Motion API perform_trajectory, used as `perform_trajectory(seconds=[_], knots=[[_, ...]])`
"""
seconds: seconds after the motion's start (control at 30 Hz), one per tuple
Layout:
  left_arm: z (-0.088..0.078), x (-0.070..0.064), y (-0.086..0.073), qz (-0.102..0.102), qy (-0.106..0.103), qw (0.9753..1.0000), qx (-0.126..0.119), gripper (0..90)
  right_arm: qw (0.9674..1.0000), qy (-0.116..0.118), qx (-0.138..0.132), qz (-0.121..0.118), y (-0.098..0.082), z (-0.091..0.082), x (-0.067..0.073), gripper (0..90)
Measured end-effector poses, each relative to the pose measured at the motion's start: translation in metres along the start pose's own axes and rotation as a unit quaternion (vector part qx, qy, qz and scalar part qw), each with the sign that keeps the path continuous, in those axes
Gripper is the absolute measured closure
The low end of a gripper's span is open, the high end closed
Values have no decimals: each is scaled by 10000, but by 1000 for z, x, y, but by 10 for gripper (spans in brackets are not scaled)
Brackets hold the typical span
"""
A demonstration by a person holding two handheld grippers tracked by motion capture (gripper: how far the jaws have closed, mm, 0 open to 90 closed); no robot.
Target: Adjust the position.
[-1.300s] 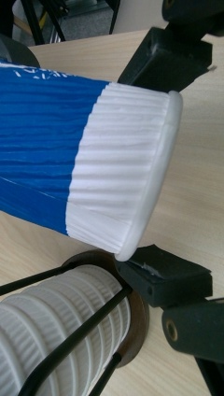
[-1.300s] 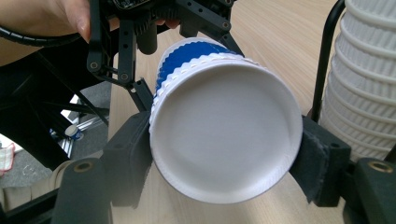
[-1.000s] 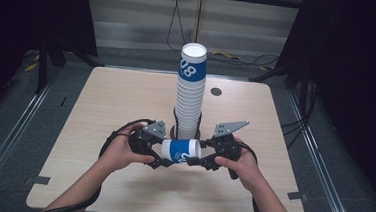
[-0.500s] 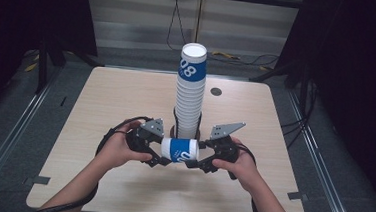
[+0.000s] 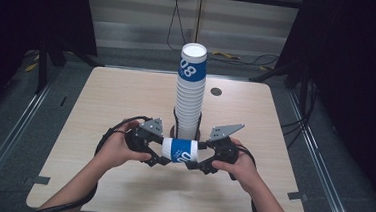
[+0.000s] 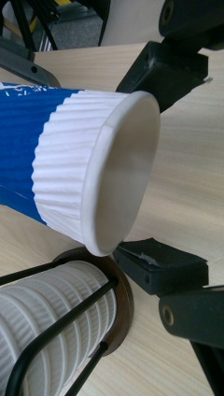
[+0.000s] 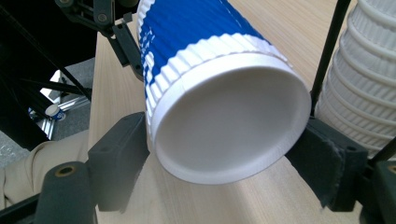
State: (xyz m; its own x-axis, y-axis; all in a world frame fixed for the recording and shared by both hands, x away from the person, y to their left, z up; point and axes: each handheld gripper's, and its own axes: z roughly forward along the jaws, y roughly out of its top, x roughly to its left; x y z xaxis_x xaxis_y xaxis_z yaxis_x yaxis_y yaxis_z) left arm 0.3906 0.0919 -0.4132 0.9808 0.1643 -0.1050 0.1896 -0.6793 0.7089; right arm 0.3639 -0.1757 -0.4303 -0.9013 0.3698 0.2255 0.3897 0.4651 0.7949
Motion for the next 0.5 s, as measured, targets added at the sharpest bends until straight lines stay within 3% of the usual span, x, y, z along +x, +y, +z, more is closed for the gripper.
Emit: perform_trajectory(seconds=[0.27,0.5], knots=[[-3,2,1,-44,-45,10000,19,291,10000,-24,65,-9,-3,3,0,202],[-8,2,1,-53,-24,9997,246,291,9998,-93,138,-89,-4,2,0,200]])
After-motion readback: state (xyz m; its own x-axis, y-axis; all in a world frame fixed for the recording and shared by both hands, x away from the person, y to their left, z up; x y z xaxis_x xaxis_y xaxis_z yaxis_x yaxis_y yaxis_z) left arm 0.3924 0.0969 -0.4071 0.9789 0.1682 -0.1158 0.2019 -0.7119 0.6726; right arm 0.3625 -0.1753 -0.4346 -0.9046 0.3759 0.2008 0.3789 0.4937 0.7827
